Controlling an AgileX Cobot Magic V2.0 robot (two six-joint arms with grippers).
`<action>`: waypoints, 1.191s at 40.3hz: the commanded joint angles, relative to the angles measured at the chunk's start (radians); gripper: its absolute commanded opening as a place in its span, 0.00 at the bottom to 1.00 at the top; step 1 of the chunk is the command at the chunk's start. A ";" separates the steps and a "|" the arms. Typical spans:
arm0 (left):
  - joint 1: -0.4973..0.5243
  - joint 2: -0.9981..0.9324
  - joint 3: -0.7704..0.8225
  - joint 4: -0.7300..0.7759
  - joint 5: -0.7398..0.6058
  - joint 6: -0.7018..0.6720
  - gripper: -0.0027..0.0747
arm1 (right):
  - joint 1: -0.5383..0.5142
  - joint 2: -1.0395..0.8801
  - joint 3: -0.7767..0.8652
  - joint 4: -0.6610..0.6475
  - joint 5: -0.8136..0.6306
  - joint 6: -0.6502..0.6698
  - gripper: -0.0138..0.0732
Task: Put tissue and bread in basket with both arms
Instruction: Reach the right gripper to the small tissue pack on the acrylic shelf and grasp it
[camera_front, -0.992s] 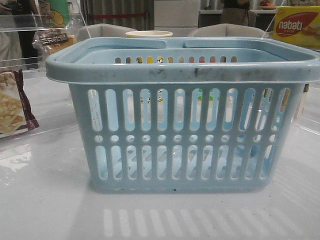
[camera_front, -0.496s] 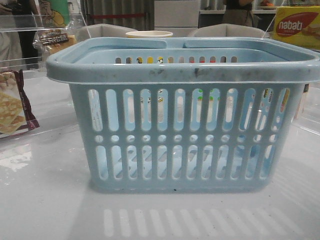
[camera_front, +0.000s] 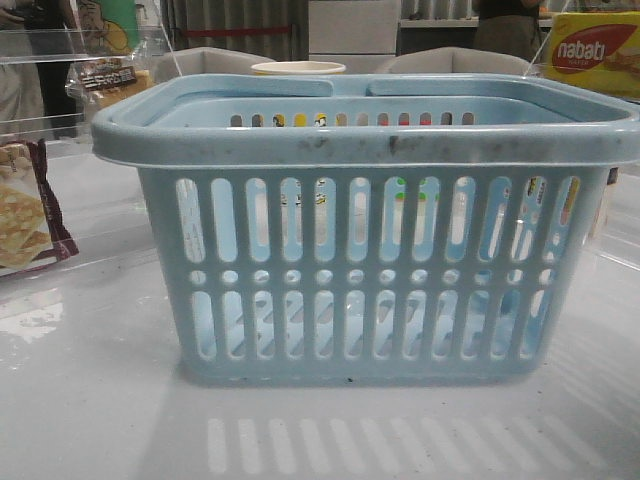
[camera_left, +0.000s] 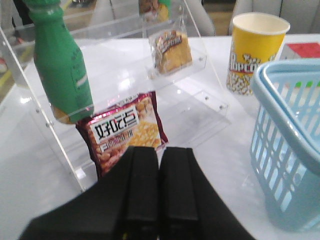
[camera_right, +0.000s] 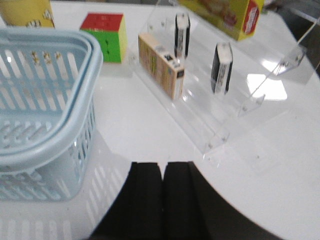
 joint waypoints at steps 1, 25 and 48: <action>-0.006 0.044 -0.033 -0.011 -0.023 -0.008 0.15 | 0.000 0.056 -0.036 -0.018 -0.043 -0.010 0.22; -0.006 0.152 -0.033 -0.007 -0.007 0.021 0.62 | 0.000 0.163 -0.024 -0.018 0.008 -0.011 0.70; -0.006 0.152 -0.033 -0.007 -0.039 0.021 0.62 | -0.138 0.554 -0.205 -0.026 -0.128 0.008 0.82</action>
